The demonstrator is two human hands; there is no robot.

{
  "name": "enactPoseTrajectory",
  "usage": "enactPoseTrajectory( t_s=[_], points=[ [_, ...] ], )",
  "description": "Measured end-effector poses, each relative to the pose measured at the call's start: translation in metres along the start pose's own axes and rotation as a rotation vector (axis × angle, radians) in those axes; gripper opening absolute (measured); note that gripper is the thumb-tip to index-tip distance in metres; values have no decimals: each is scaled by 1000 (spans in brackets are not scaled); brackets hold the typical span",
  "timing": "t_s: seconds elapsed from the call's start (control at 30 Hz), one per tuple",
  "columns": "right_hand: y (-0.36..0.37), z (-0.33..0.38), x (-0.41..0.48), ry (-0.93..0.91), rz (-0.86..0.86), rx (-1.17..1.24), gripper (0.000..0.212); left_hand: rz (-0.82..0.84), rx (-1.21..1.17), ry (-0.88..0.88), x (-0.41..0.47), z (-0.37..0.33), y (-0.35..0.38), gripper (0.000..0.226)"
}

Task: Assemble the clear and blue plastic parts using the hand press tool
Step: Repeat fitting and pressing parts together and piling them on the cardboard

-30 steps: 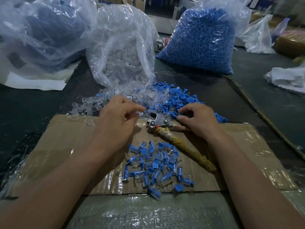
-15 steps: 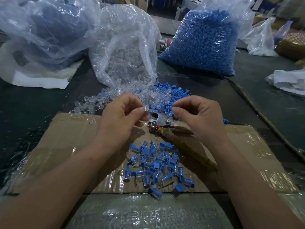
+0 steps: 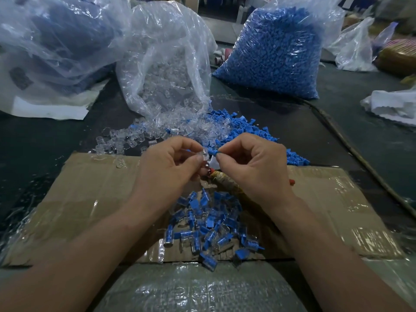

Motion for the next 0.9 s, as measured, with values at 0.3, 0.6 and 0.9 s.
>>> enactPoseTrajectory(
  t_s=[0.3,0.6,0.9],
  points=[
    [6,-2,-1,7,65,12,13,54,14,59,-1,-7,2,20],
    [7,-3,1,26,132,75,21,27,-58,13,1,-6,-2,18],
    [13,-5,-1,-44,249,186,40,8,-229,-145,2,-5,-2,11]
  ],
)
Point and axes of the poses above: each hand's wrist, its own x-axis towards the middle knuckle, its own y-axis out of the palm, z = x × y, the point moved 4 cm from there along x, towards the middle knuckle, and after that the axes turned 11 degrees about y, right-handed, at the moved point
